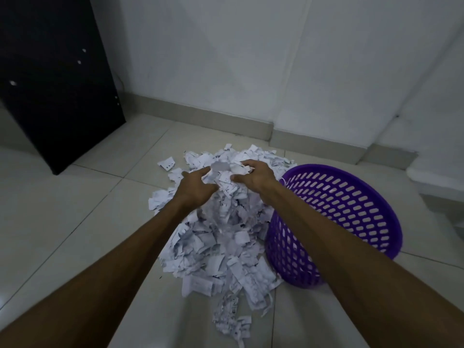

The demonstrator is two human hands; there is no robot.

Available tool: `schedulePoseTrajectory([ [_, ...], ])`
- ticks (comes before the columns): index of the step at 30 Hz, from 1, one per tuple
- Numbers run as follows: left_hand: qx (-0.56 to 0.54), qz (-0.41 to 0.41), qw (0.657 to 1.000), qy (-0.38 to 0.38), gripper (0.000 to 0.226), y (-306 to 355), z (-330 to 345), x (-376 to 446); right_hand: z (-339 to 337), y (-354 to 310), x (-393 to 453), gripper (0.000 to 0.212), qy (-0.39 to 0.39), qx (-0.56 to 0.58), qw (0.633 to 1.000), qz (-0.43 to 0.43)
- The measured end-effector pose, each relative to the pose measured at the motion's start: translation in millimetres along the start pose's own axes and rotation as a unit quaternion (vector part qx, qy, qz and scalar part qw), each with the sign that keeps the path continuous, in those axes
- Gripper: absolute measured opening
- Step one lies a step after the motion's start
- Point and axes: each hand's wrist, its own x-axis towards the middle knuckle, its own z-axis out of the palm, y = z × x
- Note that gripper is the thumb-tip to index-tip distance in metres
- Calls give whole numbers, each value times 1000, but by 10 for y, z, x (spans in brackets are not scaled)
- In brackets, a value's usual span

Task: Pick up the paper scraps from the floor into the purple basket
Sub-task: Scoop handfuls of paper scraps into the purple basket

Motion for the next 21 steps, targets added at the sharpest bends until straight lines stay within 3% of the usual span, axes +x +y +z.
schedulePoseTrajectory([
  [2, -10, -18, 1000, -16, 63, 68, 24, -7, -105, -55, -43, 58, 12, 25, 1000, -1],
  [7, -157, -75, 982, -68, 67, 231, 159, 12, -298, -129, -108, 55, 27, 75, 997, -3],
  [11, -207, -90, 973, -40, 35, 364, 204, 51, -375, -96, -117, 52, 29, 140, 990, 11],
  [18, -204, -34, 976, -64, 77, 401, 164, 103, -569, -87, -174, 43, 37, 239, 970, 35],
  [21, -211, -15, 975, -61, 69, 451, 179, 53, -694, -108, -233, 41, 36, 254, 966, 34],
])
